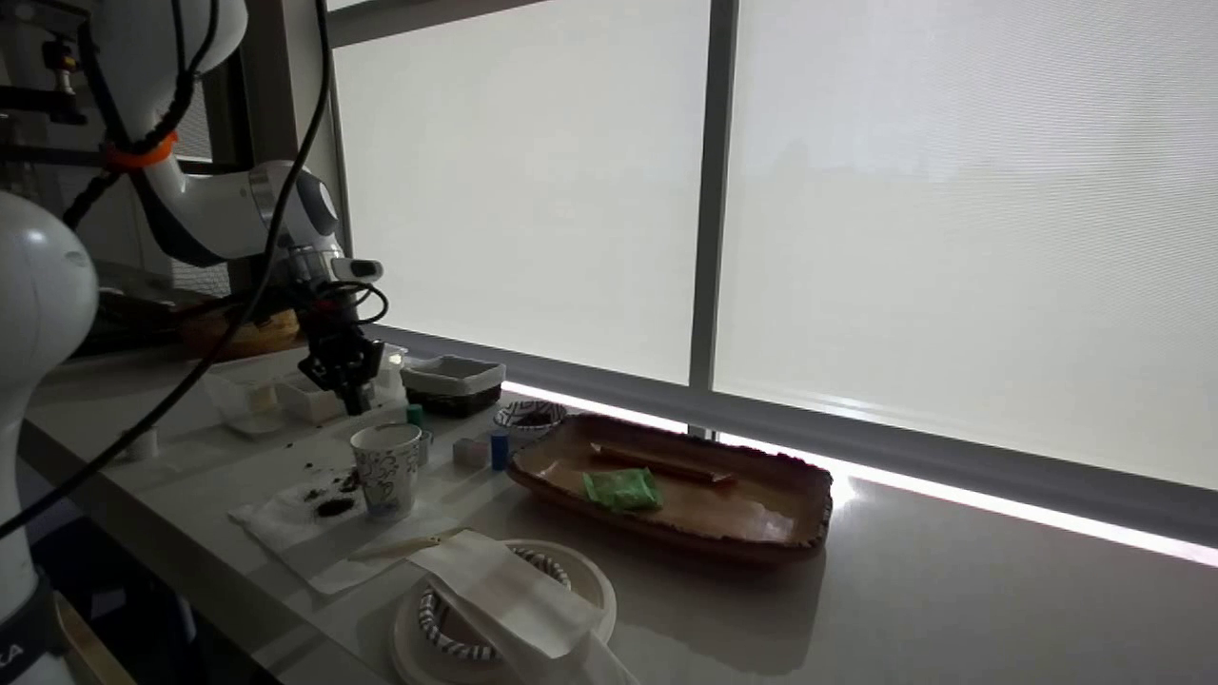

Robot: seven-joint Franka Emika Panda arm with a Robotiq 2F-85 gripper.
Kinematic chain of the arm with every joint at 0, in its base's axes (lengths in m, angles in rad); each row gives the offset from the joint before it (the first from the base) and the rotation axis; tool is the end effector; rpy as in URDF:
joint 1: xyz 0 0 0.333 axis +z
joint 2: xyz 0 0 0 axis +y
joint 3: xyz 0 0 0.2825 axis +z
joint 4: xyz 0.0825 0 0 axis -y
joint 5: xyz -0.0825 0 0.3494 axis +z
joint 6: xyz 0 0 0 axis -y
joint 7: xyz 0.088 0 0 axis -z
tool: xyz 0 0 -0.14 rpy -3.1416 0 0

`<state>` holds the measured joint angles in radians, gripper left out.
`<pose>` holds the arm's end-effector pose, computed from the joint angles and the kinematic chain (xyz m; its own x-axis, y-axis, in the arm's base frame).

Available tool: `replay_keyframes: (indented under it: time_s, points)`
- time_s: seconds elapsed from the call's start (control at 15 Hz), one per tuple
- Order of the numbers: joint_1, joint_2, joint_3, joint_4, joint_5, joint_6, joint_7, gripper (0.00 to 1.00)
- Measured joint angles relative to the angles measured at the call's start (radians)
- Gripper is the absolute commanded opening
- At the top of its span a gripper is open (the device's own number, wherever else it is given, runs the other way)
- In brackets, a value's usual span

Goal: Put some of the objects on the serviette in the white cup

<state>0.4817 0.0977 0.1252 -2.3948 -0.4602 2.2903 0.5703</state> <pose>0.3799 0.2395 0.2259 0.9317 0.3581 -0.0611 0.3564 -0.8681 0.3455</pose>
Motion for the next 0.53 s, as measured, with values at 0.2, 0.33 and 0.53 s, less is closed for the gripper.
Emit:
replay_keyframes:
  time_s: [0.2,0.33,0.53]
  points:
    - [-0.035,-0.061,0.047,-0.023,-0.002,-0.069,0.028,0.07]
    - [-0.063,-0.094,0.068,-0.048,-0.002,-0.082,0.034,0.07]
    - [-0.109,-0.127,0.084,-0.086,-0.013,-0.082,0.034,0.07]
